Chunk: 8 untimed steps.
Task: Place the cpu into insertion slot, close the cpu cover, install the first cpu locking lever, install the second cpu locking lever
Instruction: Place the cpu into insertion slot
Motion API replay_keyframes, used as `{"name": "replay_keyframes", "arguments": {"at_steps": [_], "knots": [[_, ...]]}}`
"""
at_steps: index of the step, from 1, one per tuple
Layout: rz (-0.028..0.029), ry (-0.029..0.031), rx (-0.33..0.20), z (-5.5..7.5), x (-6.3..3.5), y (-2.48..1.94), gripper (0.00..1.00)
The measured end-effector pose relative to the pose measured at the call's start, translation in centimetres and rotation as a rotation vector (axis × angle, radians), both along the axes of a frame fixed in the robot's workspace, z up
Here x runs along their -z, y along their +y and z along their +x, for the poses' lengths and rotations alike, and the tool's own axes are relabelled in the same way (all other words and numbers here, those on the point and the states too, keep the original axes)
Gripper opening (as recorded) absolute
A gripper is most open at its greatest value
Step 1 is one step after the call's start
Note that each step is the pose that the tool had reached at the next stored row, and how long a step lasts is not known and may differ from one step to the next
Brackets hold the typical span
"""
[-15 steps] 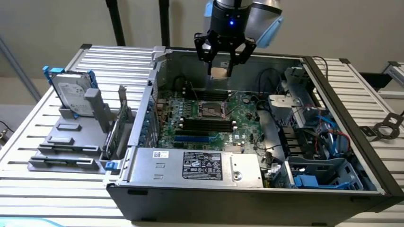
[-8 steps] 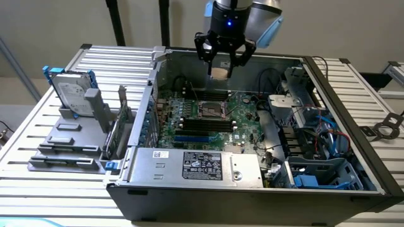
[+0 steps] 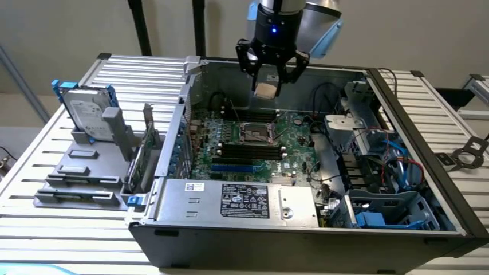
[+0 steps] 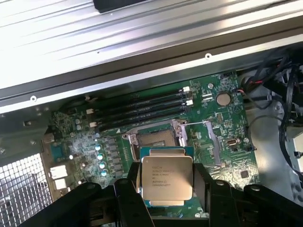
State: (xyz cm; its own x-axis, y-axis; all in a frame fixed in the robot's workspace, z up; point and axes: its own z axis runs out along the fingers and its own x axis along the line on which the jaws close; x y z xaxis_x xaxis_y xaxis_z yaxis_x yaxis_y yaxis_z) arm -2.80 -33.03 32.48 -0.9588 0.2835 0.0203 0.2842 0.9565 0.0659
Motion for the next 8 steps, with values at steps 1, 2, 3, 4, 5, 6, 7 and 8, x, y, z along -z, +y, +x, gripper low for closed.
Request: {"name": "replay_keyframes", "arguments": {"at_steps": [1, 2, 3, 4, 5, 6, 7, 8], "knots": [[0.0000, 0.0003, 0.018, 0.00, 0.07, 0.00, 0.54], [0.0000, 0.0005, 0.036, 0.00, 0.14, 0.00, 0.54], [0.0000, 0.0007, 0.054, 0.00, 0.20, 0.00, 0.54], [-0.0001, 0.0009, 0.072, 0.00, 0.27, 0.00, 0.54], [-0.0001, 0.0011, 0.090, 0.00, 0.34, 0.00, 0.54], [-0.0001, 0.0013, 0.108, 0.00, 0.41, 0.00, 0.54], [-0.0002, 0.0015, 0.126, 0.00, 0.48, 0.00, 0.54], [-0.0001, 0.0016, 0.146, 0.00, 0.56, 0.00, 0.54]]}}
